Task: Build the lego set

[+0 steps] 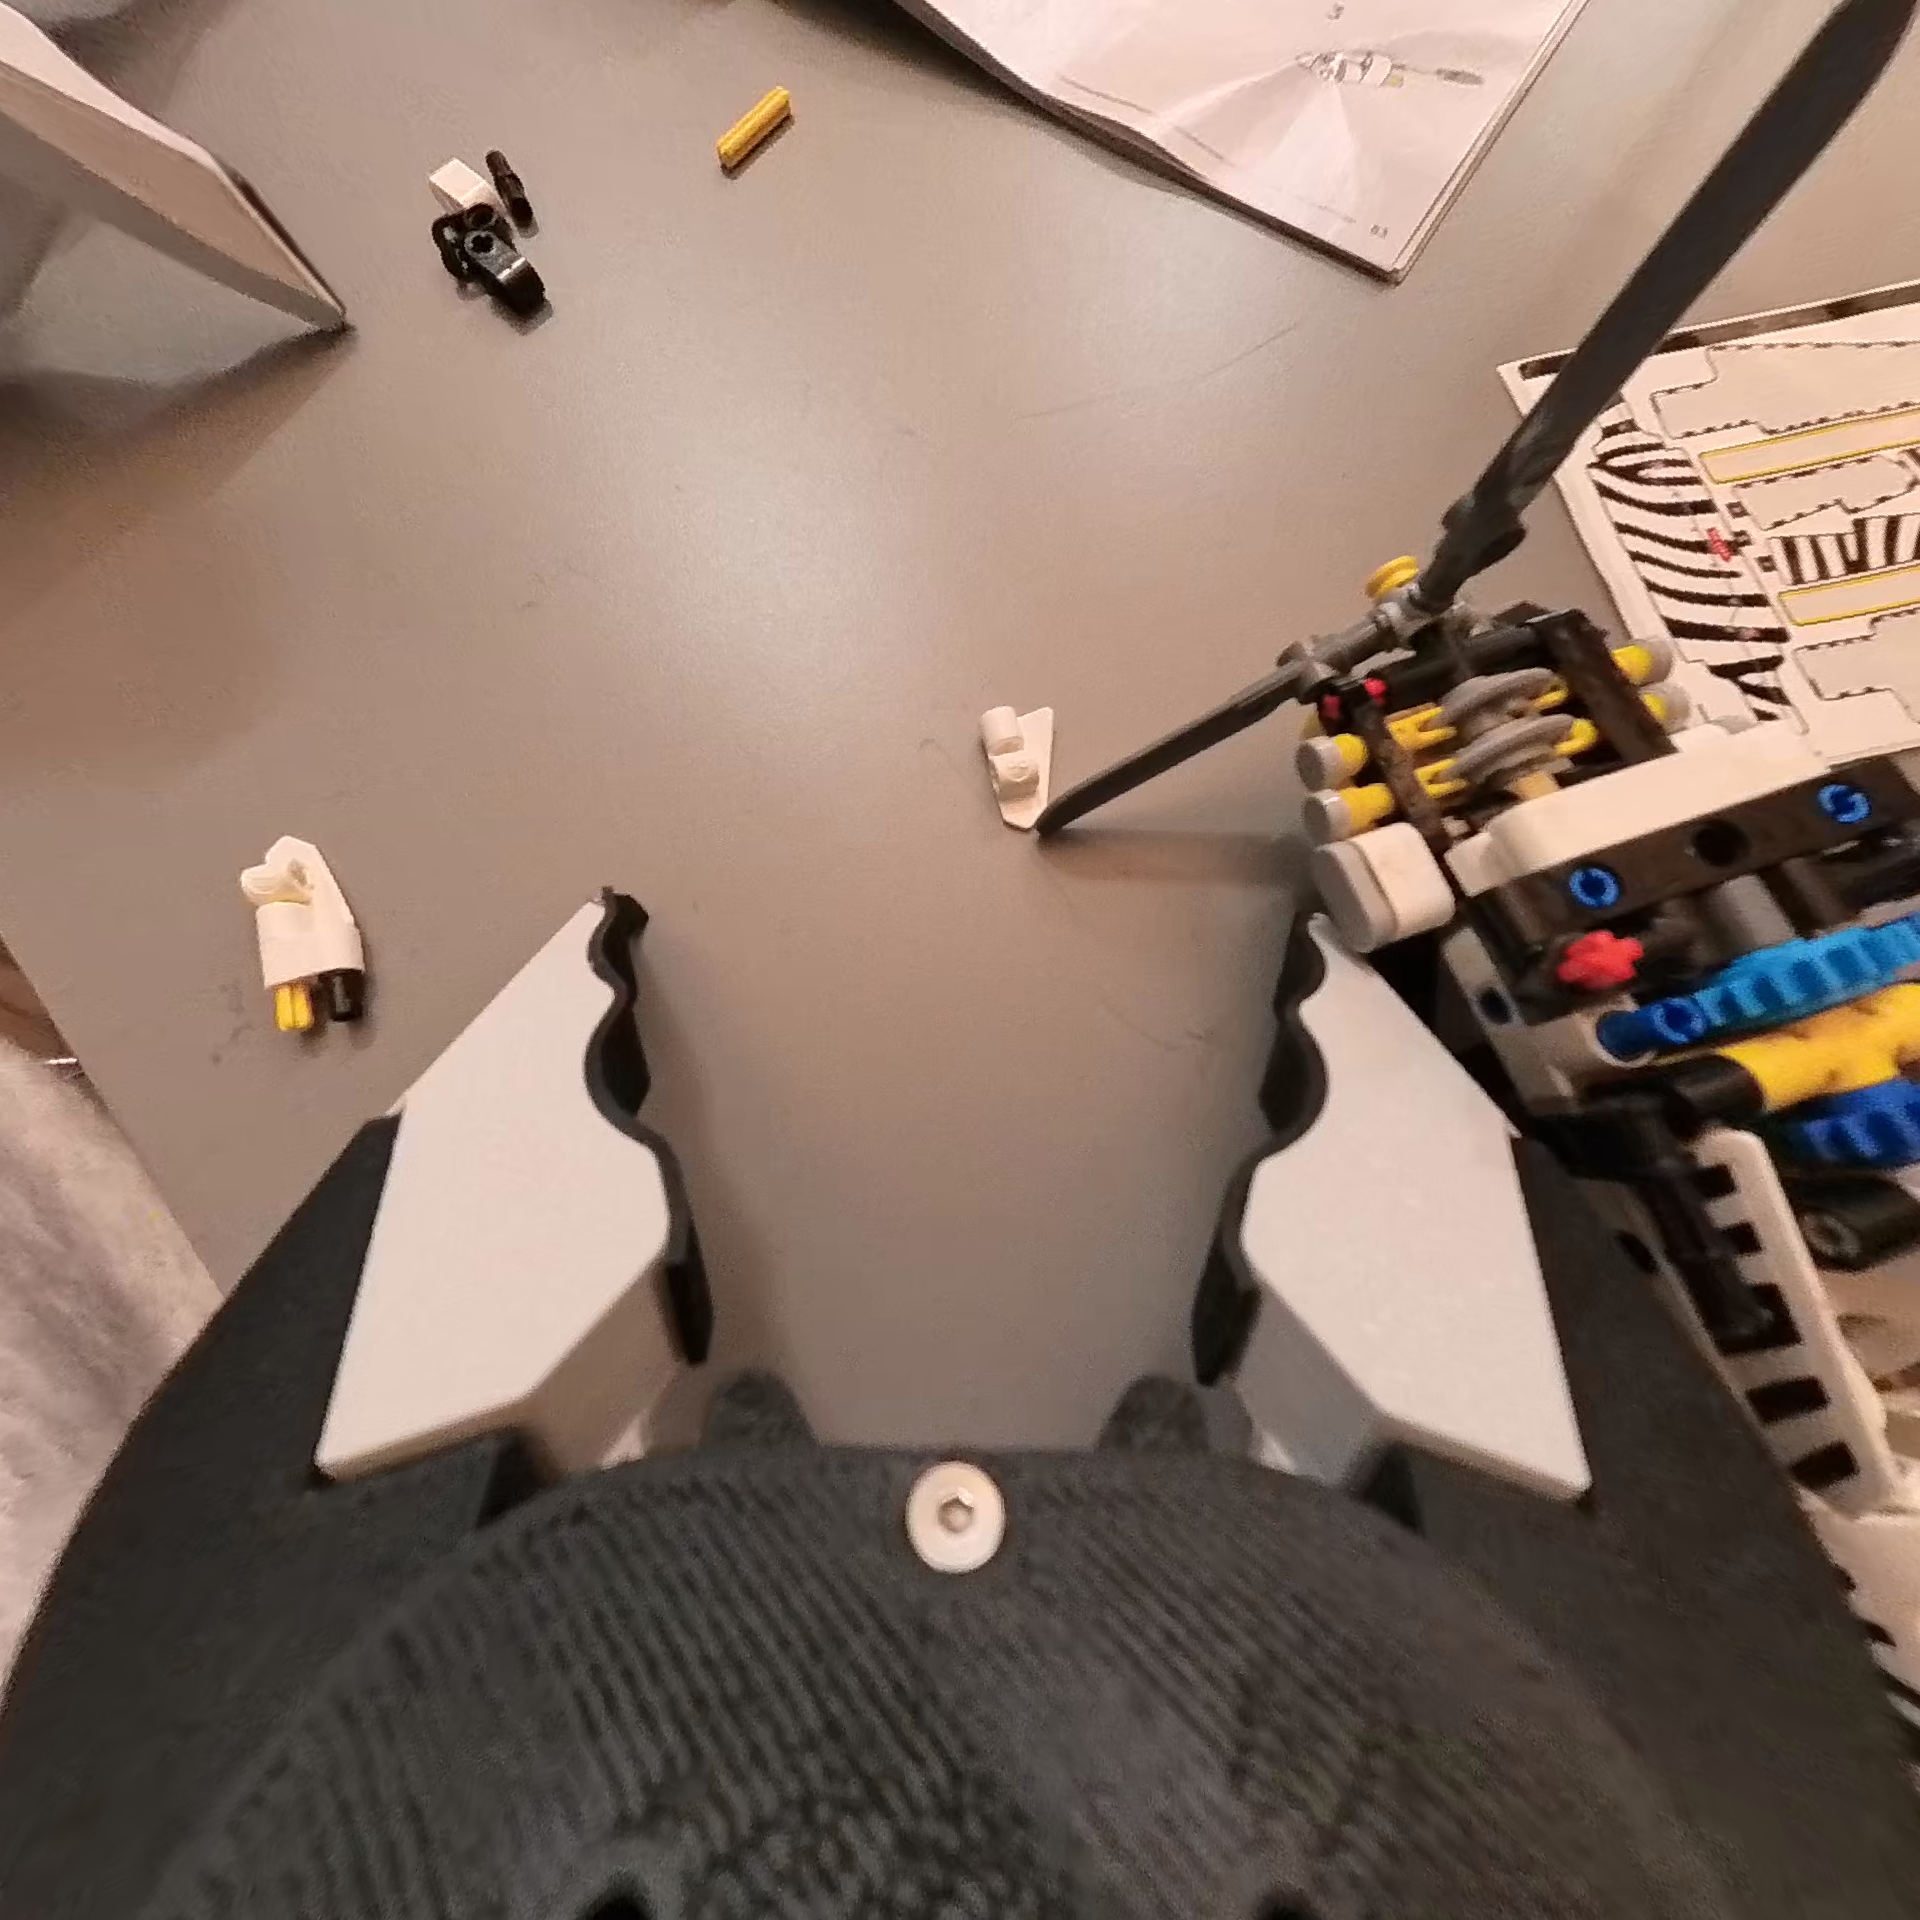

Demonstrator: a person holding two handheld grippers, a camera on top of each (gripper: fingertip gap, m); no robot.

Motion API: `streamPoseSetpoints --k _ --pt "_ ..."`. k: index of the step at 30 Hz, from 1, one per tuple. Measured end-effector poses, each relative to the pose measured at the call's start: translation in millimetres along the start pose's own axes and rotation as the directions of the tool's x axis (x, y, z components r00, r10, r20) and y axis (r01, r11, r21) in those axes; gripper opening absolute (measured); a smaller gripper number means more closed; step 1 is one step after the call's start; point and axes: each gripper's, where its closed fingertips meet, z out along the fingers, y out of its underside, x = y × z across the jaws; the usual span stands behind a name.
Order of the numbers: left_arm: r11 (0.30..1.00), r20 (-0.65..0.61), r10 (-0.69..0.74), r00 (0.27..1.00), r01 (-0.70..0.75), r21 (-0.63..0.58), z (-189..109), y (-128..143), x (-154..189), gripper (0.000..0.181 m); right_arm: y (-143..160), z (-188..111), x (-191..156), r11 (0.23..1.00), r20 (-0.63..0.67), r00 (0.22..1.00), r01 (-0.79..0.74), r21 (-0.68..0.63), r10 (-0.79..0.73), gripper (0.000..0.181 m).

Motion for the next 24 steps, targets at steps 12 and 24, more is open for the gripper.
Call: streamPoseSetpoints --k 12,24 --pt "0.891 0.098 0.13 0.987 -0.16 0.425 -48 -75 19 0.047 -35 -19 -34 0.967 0.106 0.988 0.089 0.239 -0.117 0.062" --pt "0.975 -0.049 0.125 0.991 -0.114 0.19 35 -163 51 0.085 -42 -23 -19 0.95 -0.02 0.993 0.119 0.288 -0.118 0.07"
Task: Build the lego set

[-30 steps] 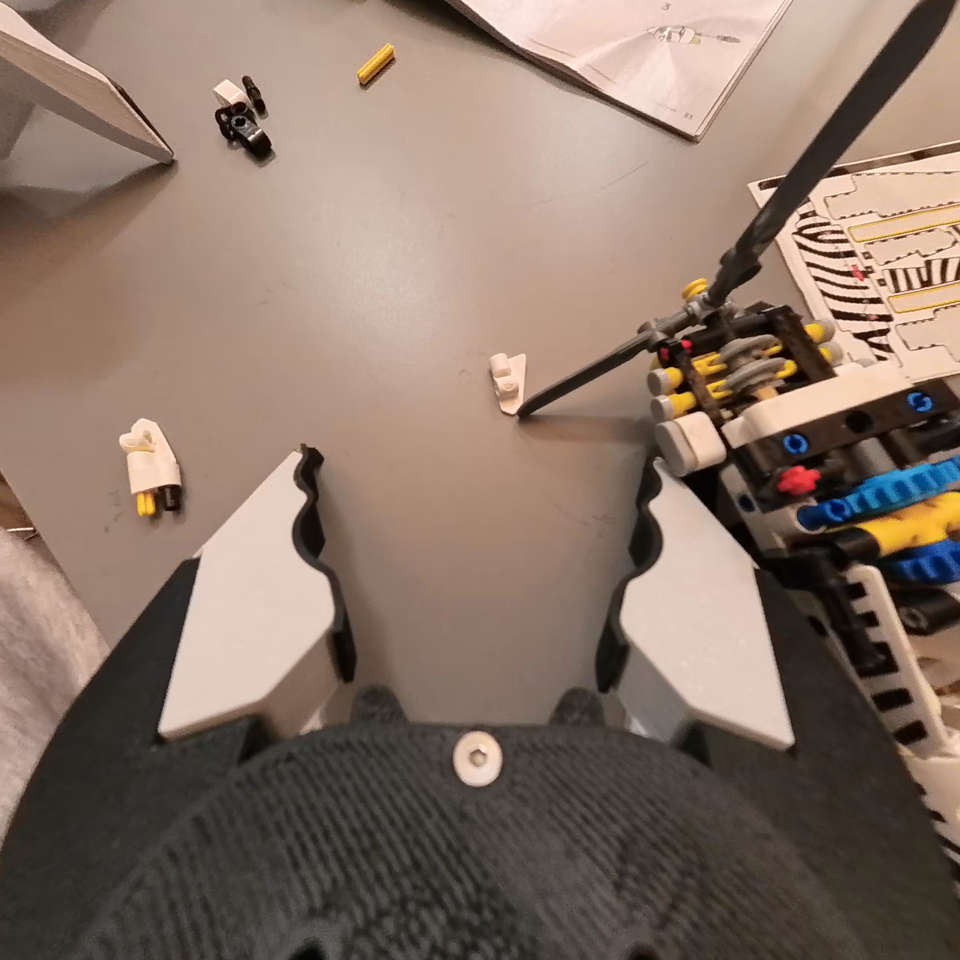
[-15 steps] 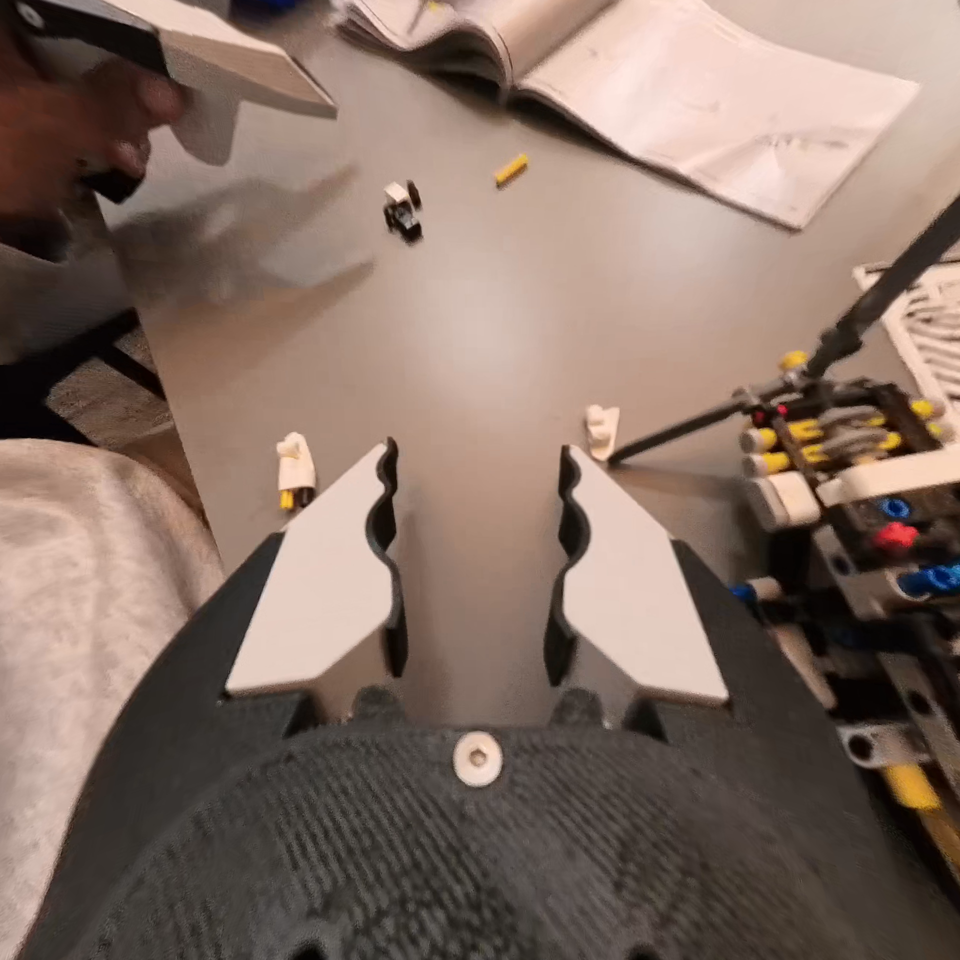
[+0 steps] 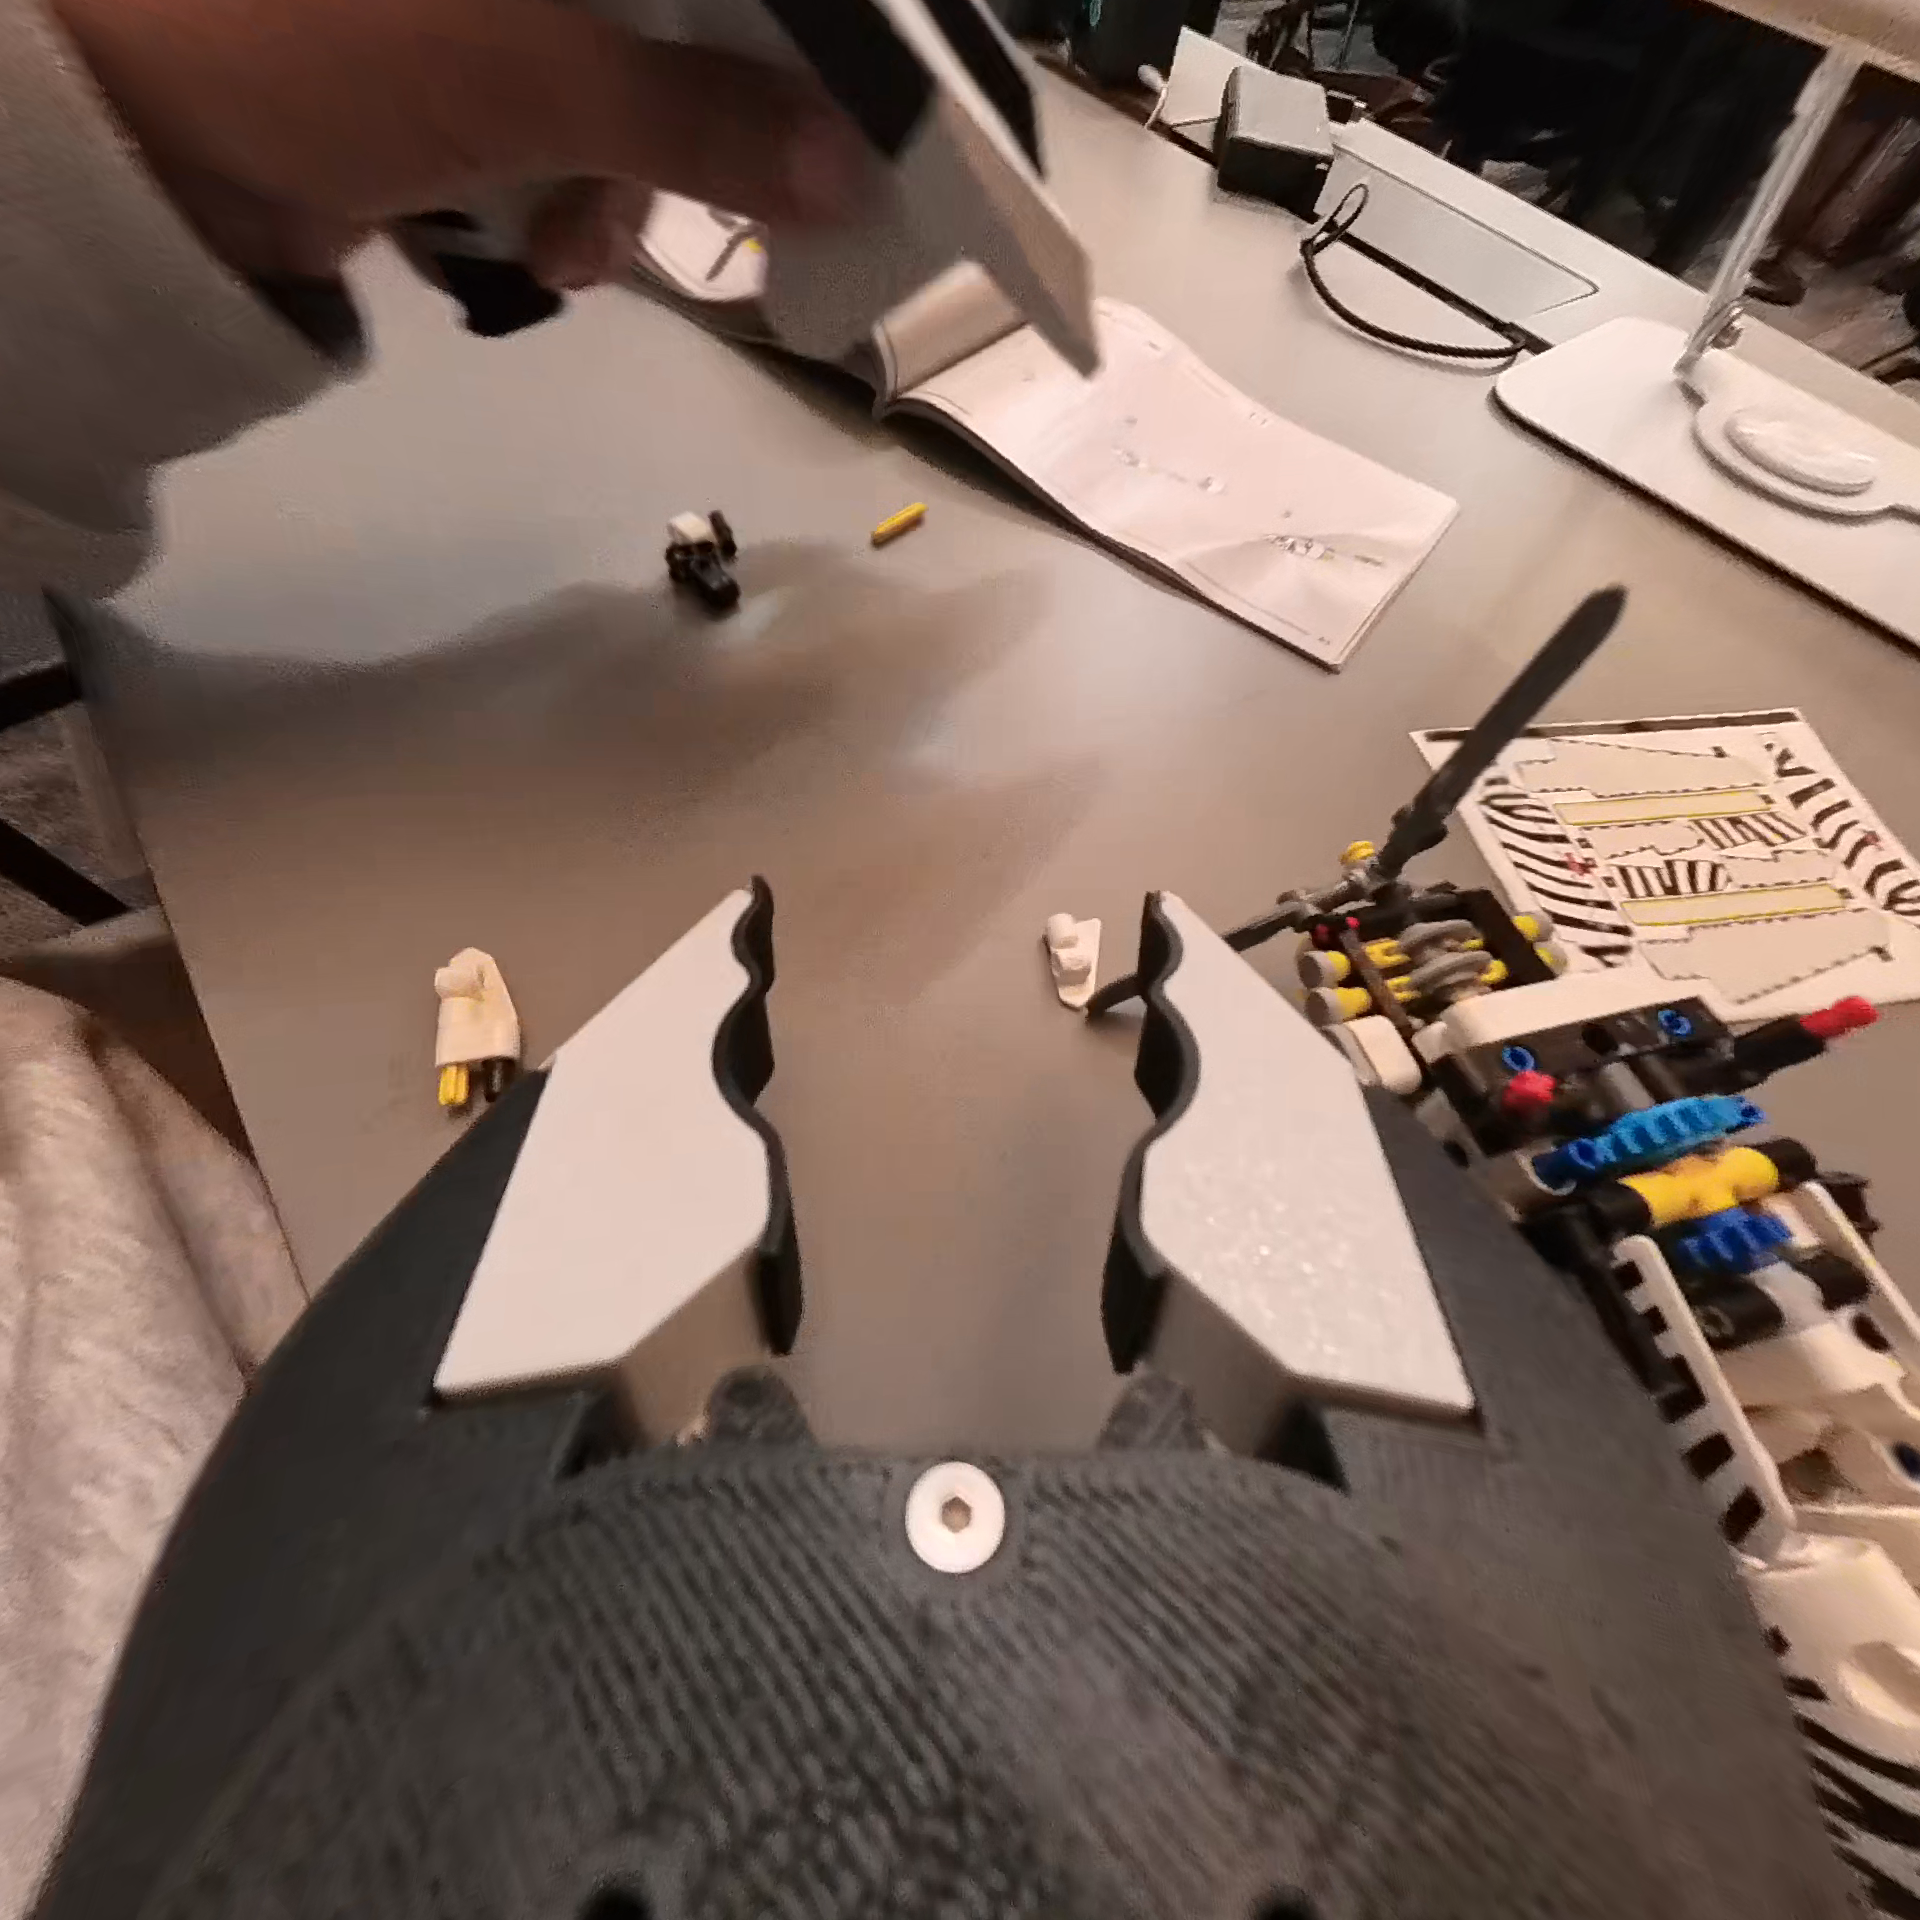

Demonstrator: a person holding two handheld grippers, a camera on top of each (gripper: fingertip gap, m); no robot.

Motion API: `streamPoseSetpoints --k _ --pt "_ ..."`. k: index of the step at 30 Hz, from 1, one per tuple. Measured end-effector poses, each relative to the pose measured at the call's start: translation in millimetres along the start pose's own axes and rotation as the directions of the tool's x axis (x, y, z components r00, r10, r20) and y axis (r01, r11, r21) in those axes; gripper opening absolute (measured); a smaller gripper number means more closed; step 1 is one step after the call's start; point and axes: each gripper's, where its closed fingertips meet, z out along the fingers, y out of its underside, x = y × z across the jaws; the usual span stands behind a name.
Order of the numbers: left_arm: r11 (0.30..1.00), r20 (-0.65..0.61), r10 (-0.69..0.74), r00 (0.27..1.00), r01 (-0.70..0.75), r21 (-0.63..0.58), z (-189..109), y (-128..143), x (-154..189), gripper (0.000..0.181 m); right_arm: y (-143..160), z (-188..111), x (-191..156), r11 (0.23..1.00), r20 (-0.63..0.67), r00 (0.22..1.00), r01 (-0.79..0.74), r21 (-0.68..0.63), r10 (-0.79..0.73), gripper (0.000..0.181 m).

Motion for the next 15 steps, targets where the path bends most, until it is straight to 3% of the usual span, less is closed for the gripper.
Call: streamPoseSetpoints --k 5,9,12,15 --pt "0.998 -0.105 -0.01 0.994 0.002 -0.07 59 -35 22 0.086 -6 -5 8 0.997 -0.005 0.998 -0.065 0.05 0.066 0.073" --pt "0.981 -0.103 -0.031 0.994 0.01 -0.196 92 -16 25 0.087 -12 -12 8 0.992 0.005 0.997 -0.071 0.105 0.07 0.074" --pt "0.958 -0.093 -0.041 0.995 0.013 -0.288 106 7 23 0.068 -18 -19 5 0.986 -0.011 0.999 -0.03 0.162 0.032 0.073" --pt "0.969 -0.1 -0.048 0.994 0.022 -0.245 107 4 24 0.06 -21 -22 1 0.982 -0.023 1.0 0.012 0.186 -0.008 0.069"
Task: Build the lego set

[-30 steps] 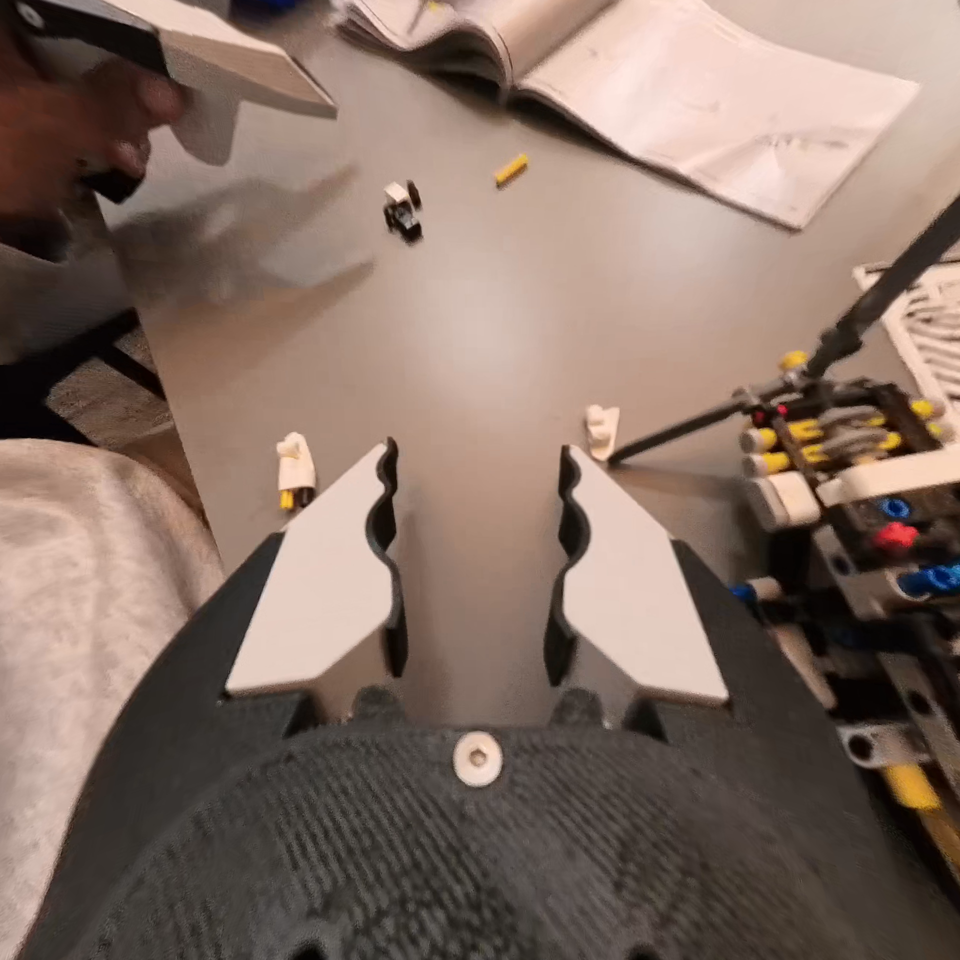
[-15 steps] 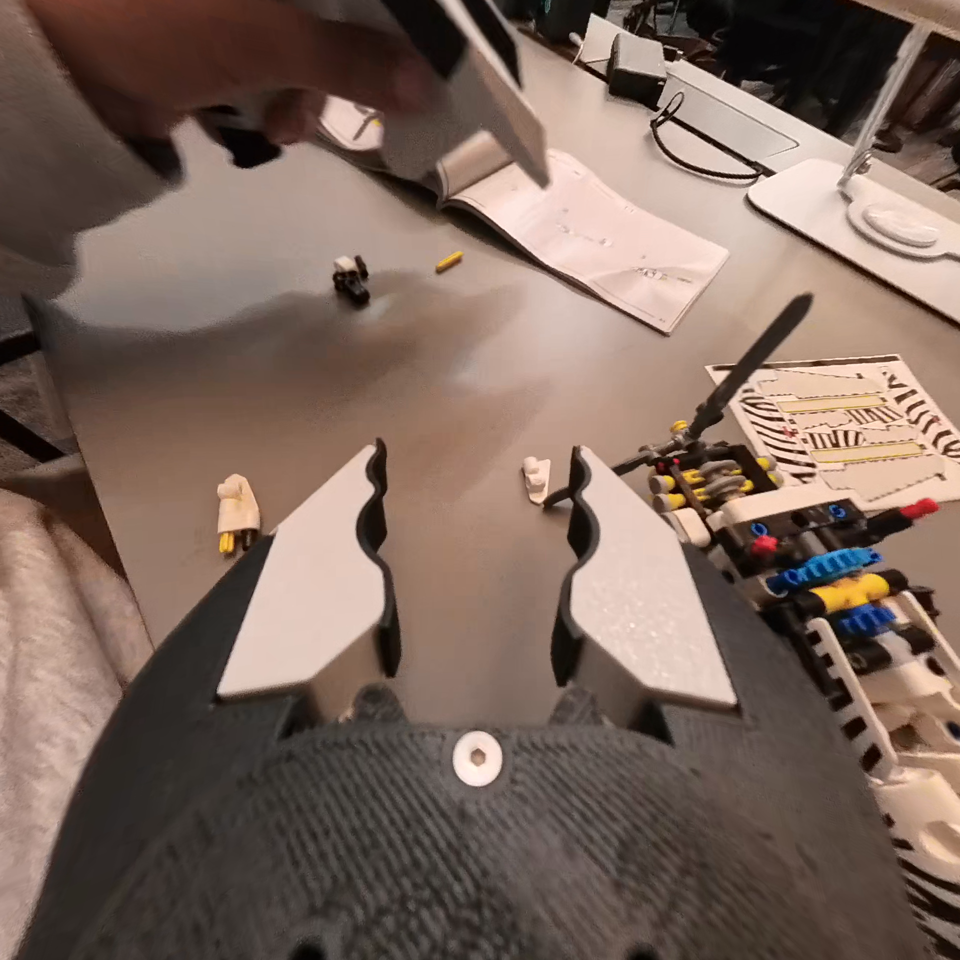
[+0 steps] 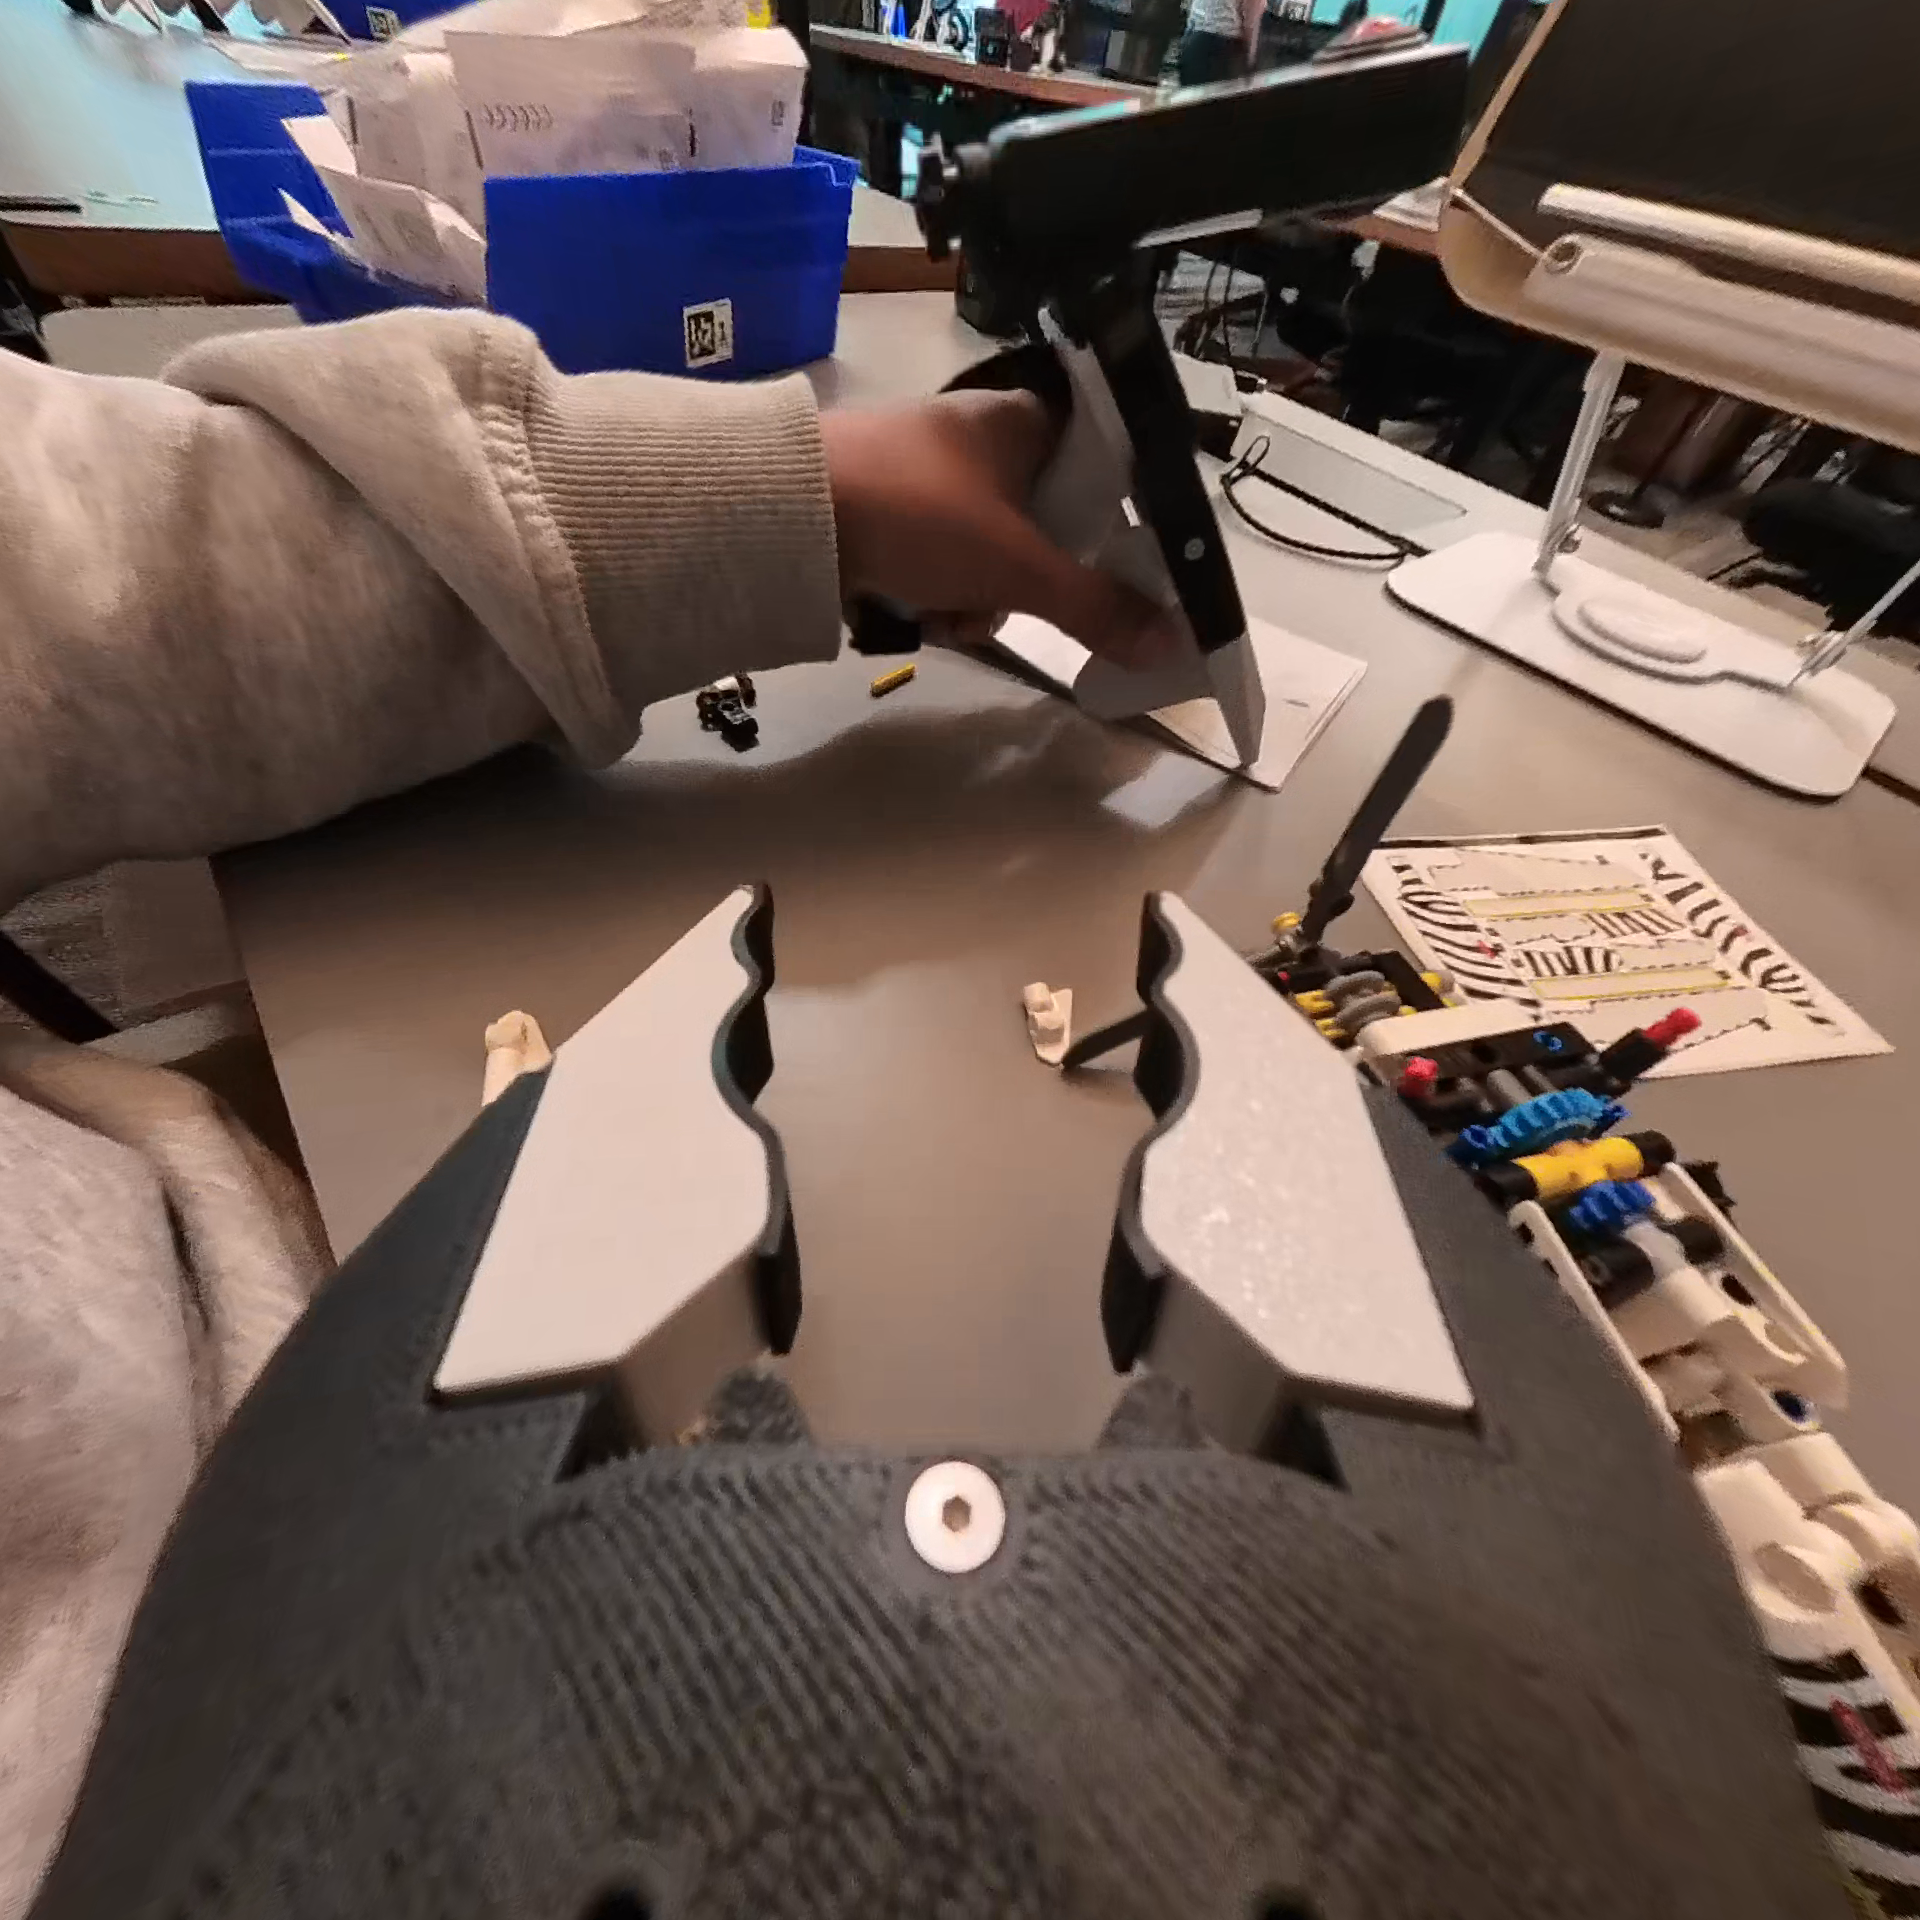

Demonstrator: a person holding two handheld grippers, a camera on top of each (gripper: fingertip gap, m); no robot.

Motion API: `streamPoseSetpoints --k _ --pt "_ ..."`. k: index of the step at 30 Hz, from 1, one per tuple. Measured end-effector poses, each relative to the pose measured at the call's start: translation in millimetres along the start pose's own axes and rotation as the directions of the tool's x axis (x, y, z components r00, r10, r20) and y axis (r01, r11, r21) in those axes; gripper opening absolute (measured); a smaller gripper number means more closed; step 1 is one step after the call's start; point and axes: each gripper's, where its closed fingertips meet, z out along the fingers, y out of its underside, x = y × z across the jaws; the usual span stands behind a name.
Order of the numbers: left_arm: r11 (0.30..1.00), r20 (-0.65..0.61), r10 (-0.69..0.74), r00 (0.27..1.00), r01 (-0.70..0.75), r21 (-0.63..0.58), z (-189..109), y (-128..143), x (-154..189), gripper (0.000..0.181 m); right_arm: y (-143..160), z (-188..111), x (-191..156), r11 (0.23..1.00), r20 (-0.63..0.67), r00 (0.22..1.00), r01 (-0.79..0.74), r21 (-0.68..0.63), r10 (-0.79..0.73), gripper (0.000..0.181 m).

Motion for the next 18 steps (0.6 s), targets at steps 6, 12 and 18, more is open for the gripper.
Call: streamPoseSetpoints --k 6,12,18 --pt "1.0 -0.107 -0.013 0.994 0.011 -0.015 -4 2 12 0.0 1 1 -1 1.0 0.013 1.0 -0.007 -0.008 0.007 0.069" --pt "0.997 -0.159 -0.071 0.985 0.072 0.0 -5 3 11 0.0 2 2 0 1.0 0.017 1.0 -0.013 -0.014 0.014 0.068" --pt "0.997 -0.027 -0.022 0.999 0.023 0.067 -19 -4 -10 0.0 3 3 -1 1.0 0.017 1.0 -0.006 -0.026 0.006 0.067"
